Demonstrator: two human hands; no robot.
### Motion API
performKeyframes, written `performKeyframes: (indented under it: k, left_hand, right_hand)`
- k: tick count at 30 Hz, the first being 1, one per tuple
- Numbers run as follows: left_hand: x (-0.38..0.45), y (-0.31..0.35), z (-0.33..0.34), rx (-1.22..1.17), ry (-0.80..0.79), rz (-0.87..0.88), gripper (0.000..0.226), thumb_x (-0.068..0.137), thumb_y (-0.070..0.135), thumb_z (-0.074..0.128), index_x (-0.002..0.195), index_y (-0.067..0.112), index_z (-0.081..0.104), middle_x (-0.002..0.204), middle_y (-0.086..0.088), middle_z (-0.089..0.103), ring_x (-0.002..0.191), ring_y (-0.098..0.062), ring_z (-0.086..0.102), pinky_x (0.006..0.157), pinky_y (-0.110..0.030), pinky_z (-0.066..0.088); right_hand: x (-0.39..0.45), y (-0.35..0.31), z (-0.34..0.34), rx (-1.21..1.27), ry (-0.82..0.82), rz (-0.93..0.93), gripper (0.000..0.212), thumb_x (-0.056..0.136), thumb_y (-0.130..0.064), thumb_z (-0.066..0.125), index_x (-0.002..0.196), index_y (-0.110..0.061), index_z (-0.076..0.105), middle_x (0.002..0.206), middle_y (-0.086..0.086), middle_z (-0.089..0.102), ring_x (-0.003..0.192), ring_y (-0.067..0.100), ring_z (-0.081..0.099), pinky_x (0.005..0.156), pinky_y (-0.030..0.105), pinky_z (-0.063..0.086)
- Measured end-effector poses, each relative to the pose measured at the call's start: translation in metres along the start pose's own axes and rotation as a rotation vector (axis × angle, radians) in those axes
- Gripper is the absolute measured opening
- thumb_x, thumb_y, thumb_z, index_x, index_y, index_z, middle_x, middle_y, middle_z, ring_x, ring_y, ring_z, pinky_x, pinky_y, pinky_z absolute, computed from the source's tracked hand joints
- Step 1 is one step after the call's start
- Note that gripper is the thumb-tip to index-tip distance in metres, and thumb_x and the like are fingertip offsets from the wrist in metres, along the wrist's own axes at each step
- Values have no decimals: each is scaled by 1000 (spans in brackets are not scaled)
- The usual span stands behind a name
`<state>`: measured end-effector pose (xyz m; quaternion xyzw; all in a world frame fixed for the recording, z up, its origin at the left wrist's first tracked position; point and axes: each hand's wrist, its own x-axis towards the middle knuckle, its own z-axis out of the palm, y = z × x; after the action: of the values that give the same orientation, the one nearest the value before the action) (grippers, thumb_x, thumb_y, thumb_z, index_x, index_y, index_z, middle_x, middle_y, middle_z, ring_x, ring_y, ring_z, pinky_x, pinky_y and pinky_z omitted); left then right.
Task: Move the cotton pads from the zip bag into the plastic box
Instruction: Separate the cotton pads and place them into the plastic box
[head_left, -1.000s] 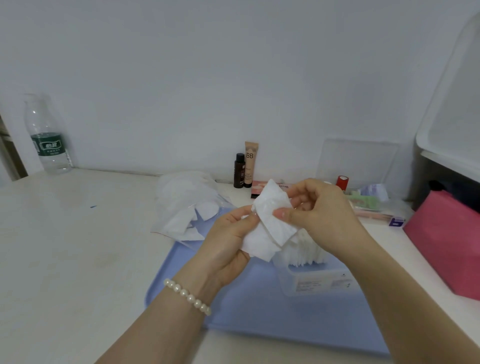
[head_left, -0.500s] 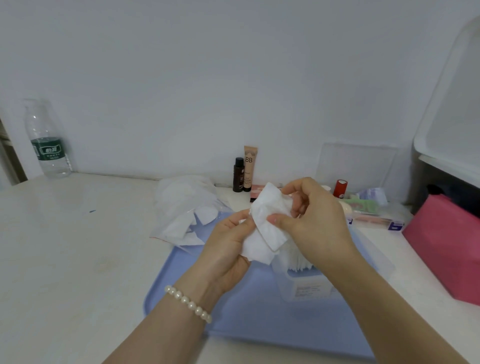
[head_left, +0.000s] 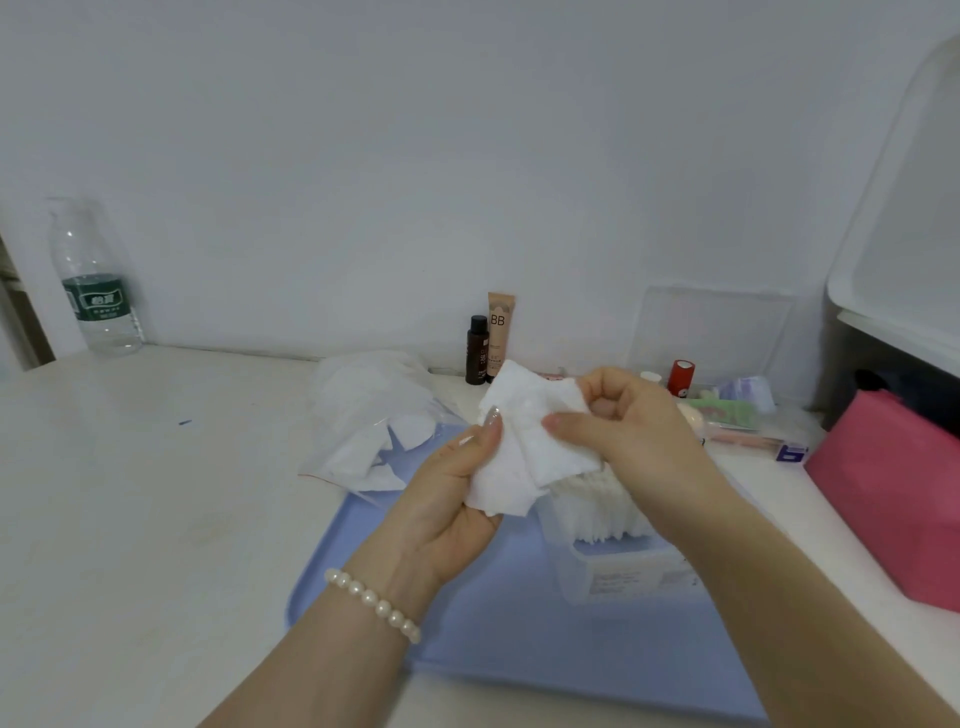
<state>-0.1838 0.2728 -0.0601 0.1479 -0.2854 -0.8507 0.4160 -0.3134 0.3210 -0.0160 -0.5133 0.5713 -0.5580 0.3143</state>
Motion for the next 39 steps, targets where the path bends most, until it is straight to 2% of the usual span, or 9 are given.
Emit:
performKeyframes:
  k: [3,5,10,14,18,22,24,29,39]
  left_hand:
    - [2,-1,-2,26,39,-4,33,73,9,57,105,1,64,102,-12,71,88,-19,70,78,-28,57]
    - [2,-3,-4,57,69,-11,32,71,8,58,102,2,64,94,-11,72,81,-17,71,74,-27,57]
    - [5,-3,-6,155,117,-5,26,84,7,56,108,-1,62,101,-13,70,88,-22,67,76,-31,56]
    - [3,0,-4,182,105,22,15,92,4,49,98,0,62,94,-13,72,82,-22,70,71,-36,58]
    - [1,0,-4,232,66,21,19,92,5,49,104,-1,62,103,-16,70,91,-26,68,78,-41,57]
    - [0,0,-2,255,41,11,20,92,5,47,105,0,62,105,-17,70,93,-27,68,81,-42,56]
    - [0,-1,-1,264,23,6,19,93,4,46,103,0,62,99,-15,72,86,-24,70,76,-39,57]
    - [0,-2,-2,295,-12,-6,21,93,2,45,107,-3,60,105,-18,69,90,-25,69,80,-39,56]
    - [1,-1,-5,341,-5,-16,22,91,5,49,107,-5,60,107,-21,67,92,-29,67,84,-42,54]
  right_hand:
    - [6,-1,-13,395,-158,185,25,81,-2,59,105,2,58,101,21,67,89,30,67,72,39,56]
    - [7,0,-21,566,-242,259,38,76,-12,58,112,1,58,99,20,70,85,28,70,72,37,59]
    - [18,7,-48,764,-166,276,57,31,-15,94,83,-4,75,86,14,71,68,21,70,57,29,57]
    - [17,8,-59,577,-186,227,57,24,-26,95,76,-10,77,81,5,73,69,14,70,58,24,55]
    - [9,1,-51,219,-296,195,21,54,-13,77,74,-9,77,81,8,74,73,16,70,62,22,56]
    - [7,-1,-40,-55,-285,189,19,49,-11,77,68,-12,73,76,11,74,68,19,68,76,34,53]
    - [6,-1,-37,-118,-258,183,17,53,-9,79,68,-13,73,75,11,74,66,17,68,76,35,50]
    - [8,2,-38,-176,-255,155,16,66,3,76,76,-8,72,68,6,73,60,10,68,55,17,50]
    - [9,4,-31,-321,-183,80,26,61,-7,84,79,-13,66,66,1,66,58,9,60,65,25,50]
